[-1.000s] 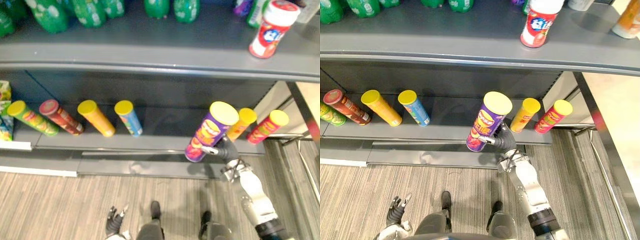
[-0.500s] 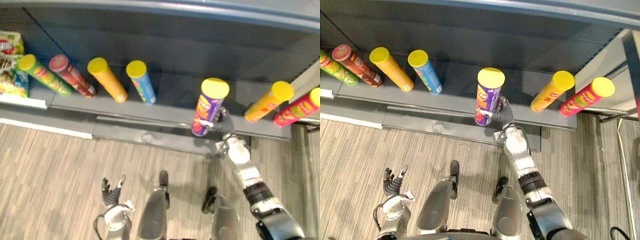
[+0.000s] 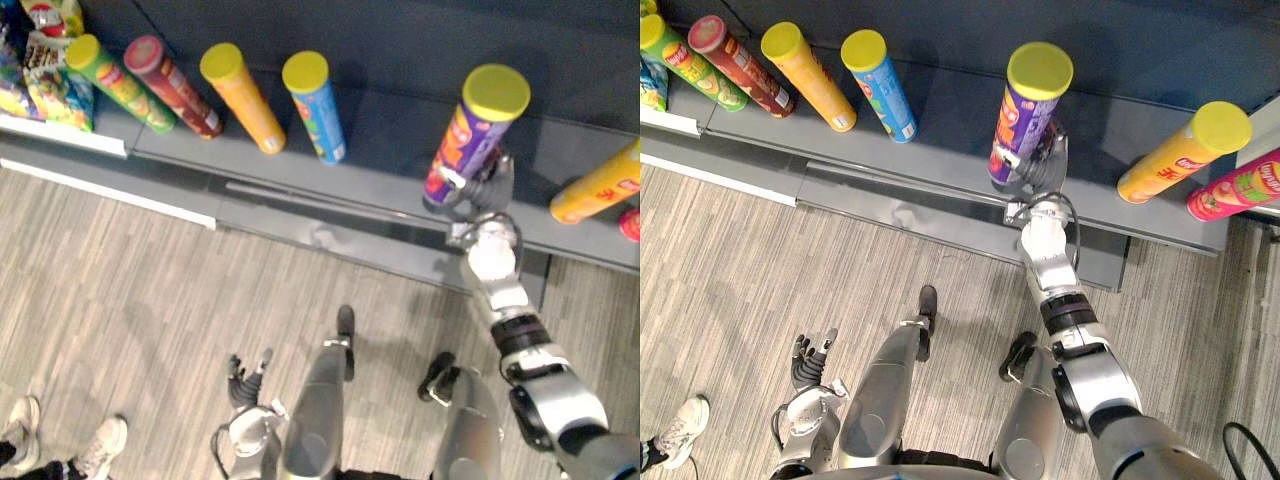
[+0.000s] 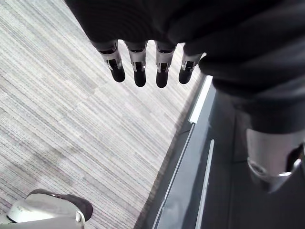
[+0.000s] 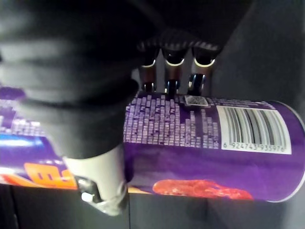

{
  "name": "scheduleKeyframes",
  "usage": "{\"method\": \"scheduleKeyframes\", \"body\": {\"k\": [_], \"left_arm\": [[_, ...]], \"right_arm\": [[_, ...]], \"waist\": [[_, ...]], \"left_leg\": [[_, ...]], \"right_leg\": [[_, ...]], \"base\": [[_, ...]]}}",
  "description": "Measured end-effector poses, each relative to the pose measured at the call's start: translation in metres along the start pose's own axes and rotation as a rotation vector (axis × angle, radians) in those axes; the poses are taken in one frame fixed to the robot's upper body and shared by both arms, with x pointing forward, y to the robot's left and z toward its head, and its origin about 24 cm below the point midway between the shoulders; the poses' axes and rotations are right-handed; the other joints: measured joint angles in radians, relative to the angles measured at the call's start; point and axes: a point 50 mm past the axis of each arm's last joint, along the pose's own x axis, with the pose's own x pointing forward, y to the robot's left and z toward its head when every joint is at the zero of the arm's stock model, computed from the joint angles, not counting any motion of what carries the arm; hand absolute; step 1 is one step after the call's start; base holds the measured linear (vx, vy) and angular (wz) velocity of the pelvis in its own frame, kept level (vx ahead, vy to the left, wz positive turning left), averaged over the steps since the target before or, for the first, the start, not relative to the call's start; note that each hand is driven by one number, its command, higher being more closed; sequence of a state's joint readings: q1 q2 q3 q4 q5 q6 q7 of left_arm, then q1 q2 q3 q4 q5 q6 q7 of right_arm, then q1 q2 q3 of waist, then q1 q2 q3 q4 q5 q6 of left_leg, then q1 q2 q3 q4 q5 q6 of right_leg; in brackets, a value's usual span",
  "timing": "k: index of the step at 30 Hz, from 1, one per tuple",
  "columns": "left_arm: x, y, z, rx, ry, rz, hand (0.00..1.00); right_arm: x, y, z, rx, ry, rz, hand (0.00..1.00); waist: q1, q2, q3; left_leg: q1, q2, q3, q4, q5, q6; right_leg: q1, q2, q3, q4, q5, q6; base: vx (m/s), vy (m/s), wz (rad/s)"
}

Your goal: Put the gum and the chips on the shelf.

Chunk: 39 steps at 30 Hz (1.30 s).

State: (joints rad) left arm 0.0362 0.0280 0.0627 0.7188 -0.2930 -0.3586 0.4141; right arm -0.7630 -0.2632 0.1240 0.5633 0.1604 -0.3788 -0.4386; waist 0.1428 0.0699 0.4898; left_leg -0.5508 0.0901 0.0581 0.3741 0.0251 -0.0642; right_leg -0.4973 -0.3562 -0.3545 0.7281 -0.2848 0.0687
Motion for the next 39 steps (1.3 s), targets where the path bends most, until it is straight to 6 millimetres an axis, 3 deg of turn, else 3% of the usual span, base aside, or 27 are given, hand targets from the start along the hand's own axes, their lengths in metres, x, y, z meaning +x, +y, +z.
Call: {"method": "scheduleKeyframes", "body": {"k": [7,15,28,39], "left_arm": [[-0.003,-0.009,0.003,-0.052,-0.006,-0.05,0.0],[-0.003,-0.014,0.007,-0.059,-0.03,-0.093,0.0],[-0.005,-0.026,0.012,-0.12,-0.048,-0.163,0.0],[-0.005,-0.028,0.012,-0.142,-0.044,-0.201,0.0]], "right_arm": [[0.023,0.01,0.034,0.005,-0.136,-0.042,1.0],[0.033,0.021,0.052,-0.03,-0.211,-0.008,1.0],[0.048,0.008,0.049,-0.184,-0.221,-0.059,1.0],[0.063,-0.008,0.058,-0.274,-0.249,-0.09,1.0]], "waist": [[0.003,0.003,0.019],[0.009,0.021,0.028],[0.052,0.04,0.036],[0.054,0.061,0.043]], "left_leg": [[-0.068,0.006,0.01,0.05,-0.002,-0.001],[-0.13,0.018,0.022,0.069,0.001,0.0],[-0.214,0.028,0.036,0.104,0.001,0.002],[-0.262,0.036,0.039,0.125,0.001,0.003]], "right_leg": [[-0.07,-0.021,0.002,0.072,-0.026,-0.011],[-0.139,-0.027,0.01,0.104,-0.034,-0.012],[-0.23,-0.029,0.024,0.143,-0.037,-0.025],[-0.276,-0.025,0.031,0.152,-0.038,-0.025]], "base": [[-0.02,-0.03,0.05],[-0.01,-0.009,0.01],[0.01,-0.031,-0.01],[0.0,-0.036,-0.02]]}}
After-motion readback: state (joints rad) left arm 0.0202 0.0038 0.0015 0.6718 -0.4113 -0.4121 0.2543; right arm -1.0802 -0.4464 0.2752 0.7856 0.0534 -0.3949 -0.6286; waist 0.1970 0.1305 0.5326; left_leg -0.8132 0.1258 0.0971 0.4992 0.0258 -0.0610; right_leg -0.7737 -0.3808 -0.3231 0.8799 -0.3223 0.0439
